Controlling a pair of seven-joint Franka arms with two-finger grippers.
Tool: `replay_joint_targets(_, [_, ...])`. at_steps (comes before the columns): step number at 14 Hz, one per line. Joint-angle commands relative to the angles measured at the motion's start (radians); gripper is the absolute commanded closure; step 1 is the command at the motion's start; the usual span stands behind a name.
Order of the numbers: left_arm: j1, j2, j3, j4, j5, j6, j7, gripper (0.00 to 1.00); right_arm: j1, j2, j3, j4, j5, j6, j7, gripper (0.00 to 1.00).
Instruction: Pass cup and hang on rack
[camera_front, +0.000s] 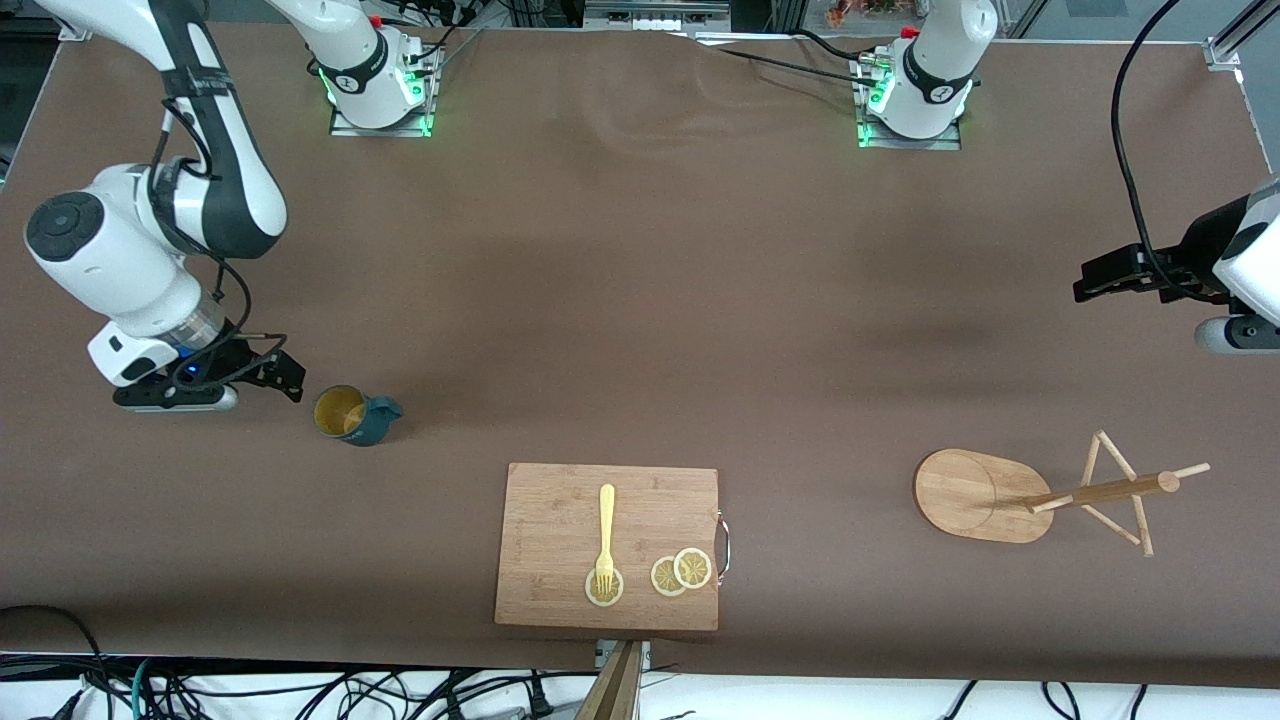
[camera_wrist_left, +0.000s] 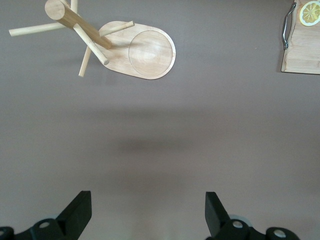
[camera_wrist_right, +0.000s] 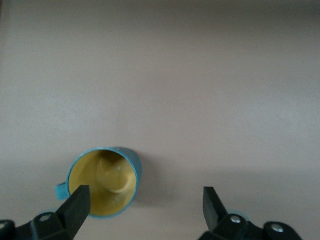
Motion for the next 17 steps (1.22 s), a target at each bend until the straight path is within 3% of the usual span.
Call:
replay_joint_targets(1, [-0.006, 0.015, 0.002, 0.031, 0.02, -0.007, 0.024, 0.0, 0.008, 0.032, 0.007, -0.004, -0.007, 0.047, 0.02, 0.02])
replay_joint_targets(4, [-0.016, -0.005, 0.002, 0.017, 0.033, -0.009, 0.021, 0.0, 0.014, 0.071, 0.007, -0.059, -0.007, 0.172, 0.003, 0.07])
replay_joint_targets(7, [-0.03, -0.034, 0.004, -0.023, 0.03, -0.009, 0.023, 0.0, 0.019, 0.097, 0.007, -0.141, -0.01, 0.327, 0.0, 0.27])
replay_joint_targets(8, [-0.03, -0.049, 0.004, -0.049, 0.027, -0.009, 0.021, 0.0, 0.019, 0.115, 0.007, -0.159, -0.011, 0.387, -0.023, 0.39])
replay_joint_targets(10, [-0.032, -0.068, 0.004, -0.081, 0.02, -0.009, 0.024, 0.0, 0.019, 0.135, 0.007, -0.182, -0.01, 0.49, -0.106, 0.91])
replay_joint_targets(11, [-0.033, -0.075, 0.004, -0.092, 0.02, -0.009, 0.026, 0.0, 0.019, 0.137, 0.007, -0.182, -0.01, 0.502, -0.121, 1.0])
replay_joint_targets(17, [-0.07, -0.1, 0.004, -0.147, 0.019, -0.009, 0.122, 0.0, 0.019, 0.118, 0.007, -0.173, -0.011, 0.506, -0.124, 1.0])
